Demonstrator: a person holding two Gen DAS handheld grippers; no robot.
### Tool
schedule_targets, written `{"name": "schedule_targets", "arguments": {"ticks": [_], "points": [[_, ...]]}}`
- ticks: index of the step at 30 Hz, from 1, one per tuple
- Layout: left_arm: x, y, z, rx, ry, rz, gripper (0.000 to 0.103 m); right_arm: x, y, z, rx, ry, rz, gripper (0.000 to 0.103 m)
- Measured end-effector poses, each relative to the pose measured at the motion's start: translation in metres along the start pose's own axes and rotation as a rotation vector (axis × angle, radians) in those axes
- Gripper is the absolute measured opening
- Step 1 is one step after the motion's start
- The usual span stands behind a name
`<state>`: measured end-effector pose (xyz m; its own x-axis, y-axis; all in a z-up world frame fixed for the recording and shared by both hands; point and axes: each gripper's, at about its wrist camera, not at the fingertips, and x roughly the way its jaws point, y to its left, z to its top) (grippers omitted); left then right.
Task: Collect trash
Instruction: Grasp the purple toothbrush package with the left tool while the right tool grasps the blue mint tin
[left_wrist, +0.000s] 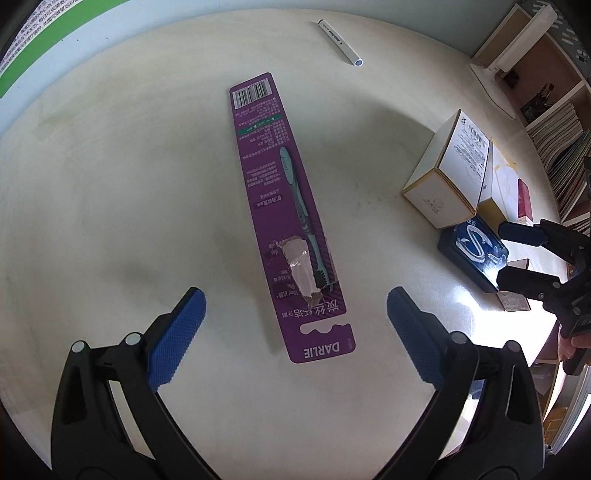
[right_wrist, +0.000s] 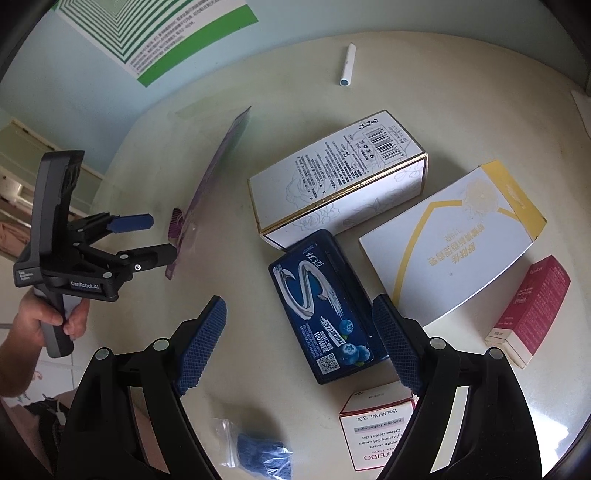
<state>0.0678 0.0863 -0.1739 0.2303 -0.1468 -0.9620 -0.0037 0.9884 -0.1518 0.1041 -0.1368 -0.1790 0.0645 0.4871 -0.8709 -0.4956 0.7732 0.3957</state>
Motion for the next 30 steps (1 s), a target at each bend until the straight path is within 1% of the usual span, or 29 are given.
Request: {"name": "schedule_targets", "arguments": {"ticks": [4, 8, 11, 16, 18, 19, 21, 22, 24, 25, 28, 29, 30], "points": [[0.006, -0.003, 0.006, 0.004, 0.002, 0.002, 0.096, 0.003, 0.005, 0.001, -0.037, 0.005, -0.034, 0.081], [0.011, -0.005, 0.010, -0.001, 0.004, 0.000, 0.095, 0.007, 0.007, 0.002, -0.093, 0.008, -0.112, 0.081], [0.014, -0.007, 0.012, 0.008, 0.005, 0.000, 0.092, 0.009, 0.008, 0.001, -0.122, 0.006, -0.135, 0.081], [0.025, -0.011, 0.015, 0.017, 0.023, -0.003, 0.083, 0.014, 0.011, 0.001, -0.172, 0.007, -0.173, 0.081], [0.028, -0.012, 0.015, 0.024, 0.027, -0.004, 0.077, 0.017, 0.014, 0.000, -0.199, 0.013, -0.184, 0.081], [0.028, -0.014, 0.014, 0.033, 0.021, 0.002, 0.076, 0.021, 0.014, -0.001, -0.207, 0.026, -0.194, 0.081], [0.028, -0.016, 0.014, 0.052, 0.011, 0.015, 0.070, 0.030, 0.016, -0.005, -0.220, 0.062, -0.227, 0.079], [0.028, -0.017, 0.014, 0.060, 0.005, 0.017, 0.068, 0.033, 0.017, -0.006, -0.218, 0.069, -0.224, 0.075], [0.027, -0.020, 0.014, 0.091, -0.007, 0.050, 0.048, 0.032, 0.016, -0.006, -0.194, 0.050, -0.202, 0.058], [0.027, -0.020, 0.014, 0.098, -0.008, 0.057, 0.048, 0.031, 0.014, -0.005, -0.178, 0.046, -0.199, 0.055], [0.024, -0.016, 0.013, 0.087, -0.016, 0.047, 0.042, 0.031, 0.013, -0.003, -0.166, 0.041, -0.217, 0.054], [0.024, -0.015, 0.013, 0.086, -0.017, 0.045, 0.038, 0.031, 0.013, -0.003, -0.165, 0.044, -0.215, 0.054], [0.023, -0.015, 0.012, 0.082, -0.019, 0.043, 0.037, 0.030, 0.013, -0.003, -0.161, 0.044, -0.209, 0.054]]}}
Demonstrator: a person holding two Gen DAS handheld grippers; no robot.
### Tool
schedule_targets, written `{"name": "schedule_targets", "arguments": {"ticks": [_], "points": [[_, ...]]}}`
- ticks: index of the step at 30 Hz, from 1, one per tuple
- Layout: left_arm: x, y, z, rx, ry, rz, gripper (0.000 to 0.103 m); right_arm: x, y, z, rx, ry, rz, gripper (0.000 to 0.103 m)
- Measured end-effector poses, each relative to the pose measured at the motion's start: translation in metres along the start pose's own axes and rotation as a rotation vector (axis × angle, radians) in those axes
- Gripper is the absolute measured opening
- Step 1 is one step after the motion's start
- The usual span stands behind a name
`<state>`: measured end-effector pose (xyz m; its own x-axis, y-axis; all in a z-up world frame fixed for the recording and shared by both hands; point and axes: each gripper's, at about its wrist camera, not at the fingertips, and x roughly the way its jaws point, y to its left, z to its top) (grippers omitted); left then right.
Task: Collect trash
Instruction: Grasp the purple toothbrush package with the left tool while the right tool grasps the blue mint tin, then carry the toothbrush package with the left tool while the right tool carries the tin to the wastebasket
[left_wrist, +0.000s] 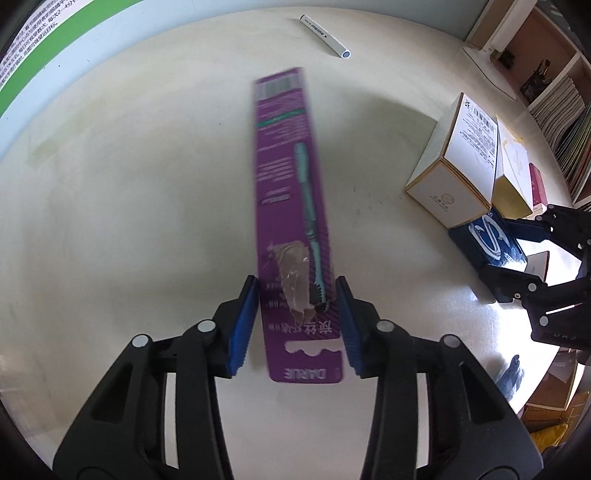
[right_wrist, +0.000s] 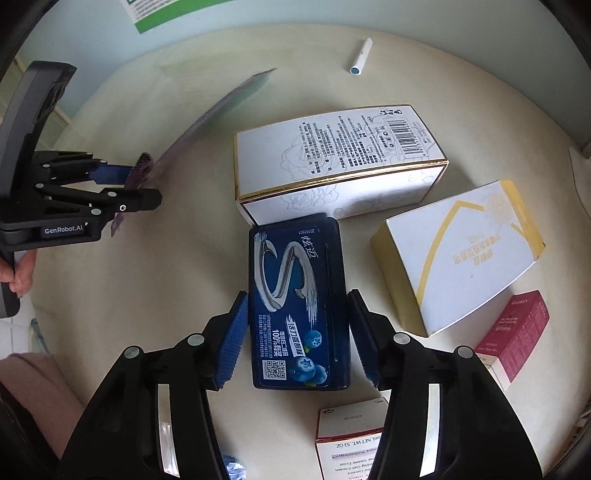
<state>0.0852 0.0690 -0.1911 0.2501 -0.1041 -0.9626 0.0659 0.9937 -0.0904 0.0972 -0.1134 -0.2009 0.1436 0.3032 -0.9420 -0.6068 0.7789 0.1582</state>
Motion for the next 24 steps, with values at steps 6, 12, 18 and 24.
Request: {"name": "schedule_targets", "arguments": {"ticks": [6, 12, 18, 24], "points": [[-0.013, -0.003, -0.008, 0.003, -0.039, 0.002, 0.037, -0.020, -0.003, 0.001, 0.065, -0.063, 0.059, 0.054], [-0.040, 0.004, -0.024, -0.008, -0.093, -0.005, 0.037, -0.043, -0.016, -0.003, 0.137, -0.119, 0.099, 0.054], [-0.060, 0.004, -0.028, 0.004, -0.127, -0.005, 0.037, -0.068, -0.018, -0.018, 0.164, -0.162, 0.094, 0.054], [-0.080, 0.001, -0.036, 0.028, -0.155, -0.024, 0.037, -0.088, -0.018, -0.033, 0.187, -0.206, 0.074, 0.054]]}}
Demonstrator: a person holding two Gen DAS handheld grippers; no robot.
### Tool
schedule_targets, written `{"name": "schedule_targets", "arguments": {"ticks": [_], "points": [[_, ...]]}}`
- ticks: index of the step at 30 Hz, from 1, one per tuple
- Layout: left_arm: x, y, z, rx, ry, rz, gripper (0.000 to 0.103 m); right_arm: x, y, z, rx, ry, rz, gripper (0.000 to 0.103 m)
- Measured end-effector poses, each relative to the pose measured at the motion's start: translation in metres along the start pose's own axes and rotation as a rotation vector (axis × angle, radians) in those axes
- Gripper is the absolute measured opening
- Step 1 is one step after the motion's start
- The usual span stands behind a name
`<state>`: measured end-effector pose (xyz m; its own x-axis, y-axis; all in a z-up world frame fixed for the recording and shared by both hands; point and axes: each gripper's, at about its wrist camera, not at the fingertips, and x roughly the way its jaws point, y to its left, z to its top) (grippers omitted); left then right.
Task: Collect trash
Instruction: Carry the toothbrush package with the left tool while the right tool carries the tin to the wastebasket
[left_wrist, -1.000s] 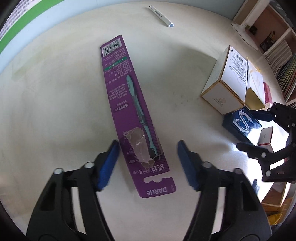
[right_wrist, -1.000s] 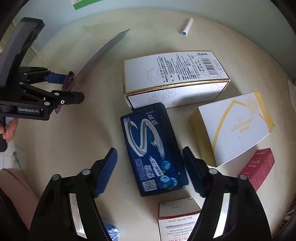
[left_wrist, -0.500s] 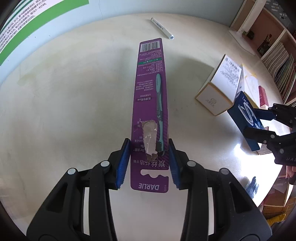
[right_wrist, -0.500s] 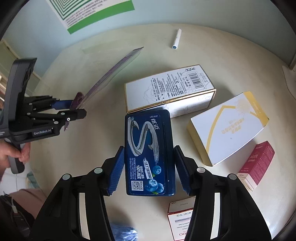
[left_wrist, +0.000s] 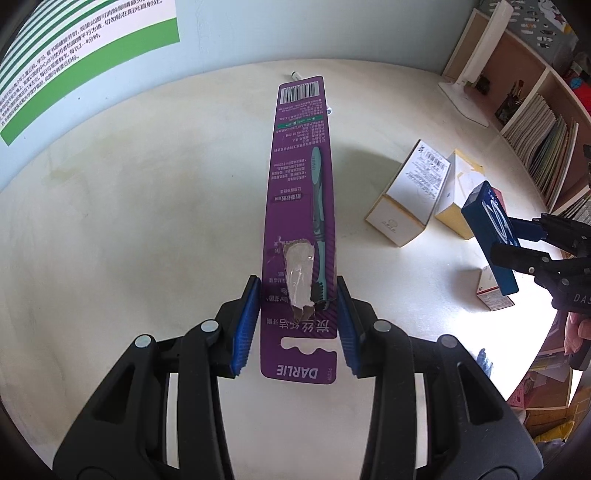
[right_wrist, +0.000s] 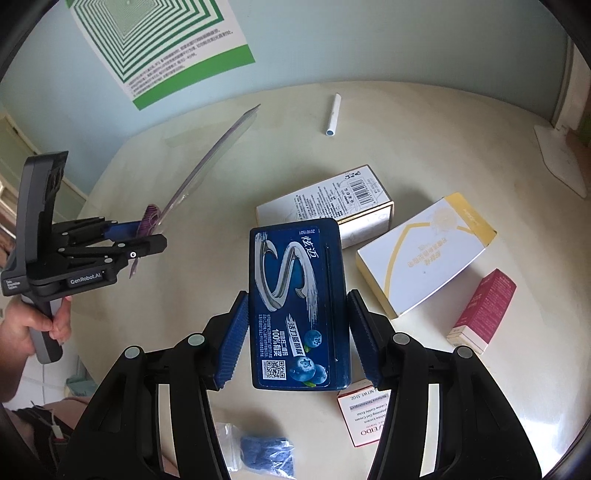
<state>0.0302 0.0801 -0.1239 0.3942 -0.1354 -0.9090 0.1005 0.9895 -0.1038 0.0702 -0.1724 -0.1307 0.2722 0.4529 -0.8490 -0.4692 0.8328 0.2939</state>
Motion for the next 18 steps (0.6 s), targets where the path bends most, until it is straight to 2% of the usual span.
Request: {"name": "schedule_targets", "arguments": {"ticks": [5, 11, 18], "points": [[-0.018, -0.008, 0.002, 0.049, -0.028, -0.021, 0.037, -0.021, 0.001, -0.012, 0.038, -0.052, -0.031, 0.054], [-0.032, -0.032, 0.000, 0.132, -0.043, -0.073, 0.037, -0.058, -0.017, -0.031, 0.114, -0.120, -0.080, 0.054], [-0.039, -0.082, -0.005, 0.276, -0.033, -0.145, 0.037, -0.101, -0.041, -0.080, 0.243, -0.179, -0.159, 0.054]]}}
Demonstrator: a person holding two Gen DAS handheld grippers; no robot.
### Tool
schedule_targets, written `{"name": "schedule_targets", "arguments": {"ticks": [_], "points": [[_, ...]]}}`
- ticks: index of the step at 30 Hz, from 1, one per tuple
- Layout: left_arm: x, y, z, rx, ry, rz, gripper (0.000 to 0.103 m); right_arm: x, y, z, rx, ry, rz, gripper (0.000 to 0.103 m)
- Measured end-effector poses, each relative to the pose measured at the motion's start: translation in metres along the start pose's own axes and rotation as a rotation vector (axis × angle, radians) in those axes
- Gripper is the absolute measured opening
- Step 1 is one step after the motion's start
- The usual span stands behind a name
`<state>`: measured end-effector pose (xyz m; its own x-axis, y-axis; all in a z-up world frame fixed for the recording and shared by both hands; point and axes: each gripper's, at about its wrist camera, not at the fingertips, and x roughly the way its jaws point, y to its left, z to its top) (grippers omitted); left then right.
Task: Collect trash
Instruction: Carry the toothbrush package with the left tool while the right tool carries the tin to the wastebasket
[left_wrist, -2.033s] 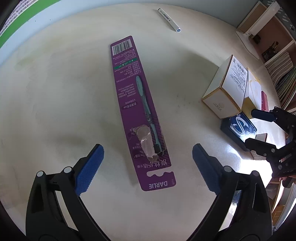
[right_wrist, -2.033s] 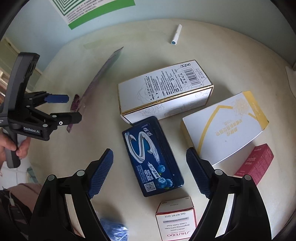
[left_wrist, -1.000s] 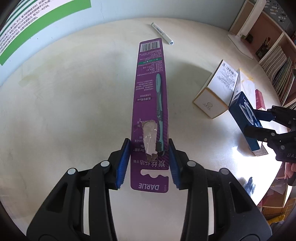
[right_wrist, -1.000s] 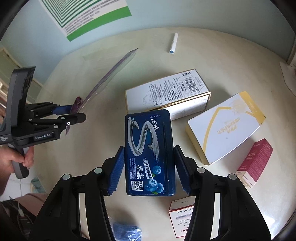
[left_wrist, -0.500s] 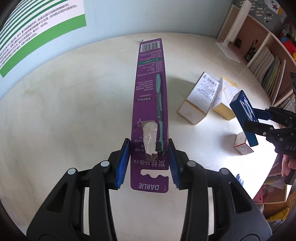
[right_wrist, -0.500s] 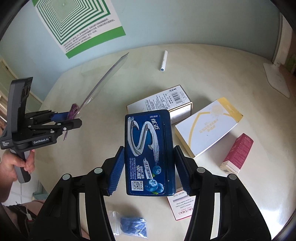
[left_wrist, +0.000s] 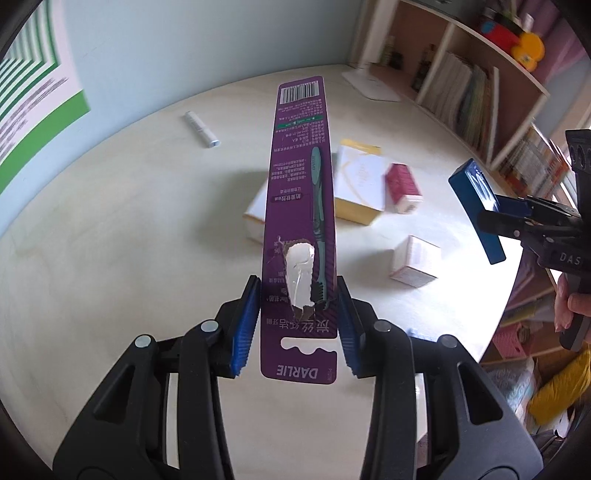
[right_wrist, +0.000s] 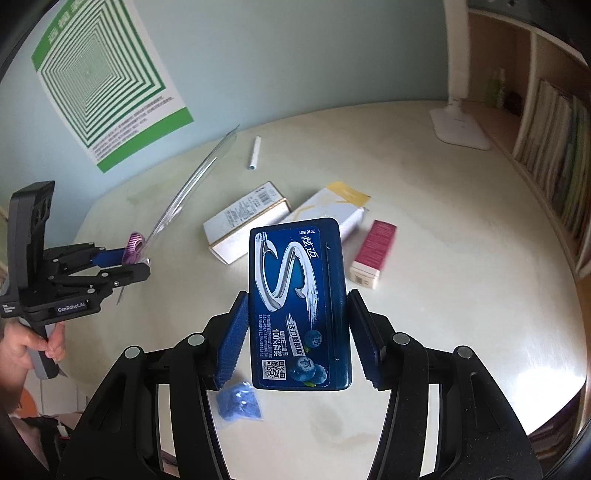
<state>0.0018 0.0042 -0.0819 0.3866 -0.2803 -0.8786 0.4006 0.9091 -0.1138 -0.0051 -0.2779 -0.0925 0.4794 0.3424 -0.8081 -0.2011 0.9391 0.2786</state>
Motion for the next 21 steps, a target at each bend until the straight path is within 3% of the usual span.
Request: {"name": "schedule_targets", "arguments": {"ticks": [11, 21], "points": [[0.017, -0.120, 0.007, 0.305, 0.052, -0.148, 0.037, -0.073, -0.069, -0.092, 0.295, -0.076, -0.145, 0.054], [0.034, -0.242, -0.027, 0.602, 0.141, -0.314, 0.037, -0.143, -0.108, -0.210, 0.585, -0.133, -0.294, 0.054]]}}
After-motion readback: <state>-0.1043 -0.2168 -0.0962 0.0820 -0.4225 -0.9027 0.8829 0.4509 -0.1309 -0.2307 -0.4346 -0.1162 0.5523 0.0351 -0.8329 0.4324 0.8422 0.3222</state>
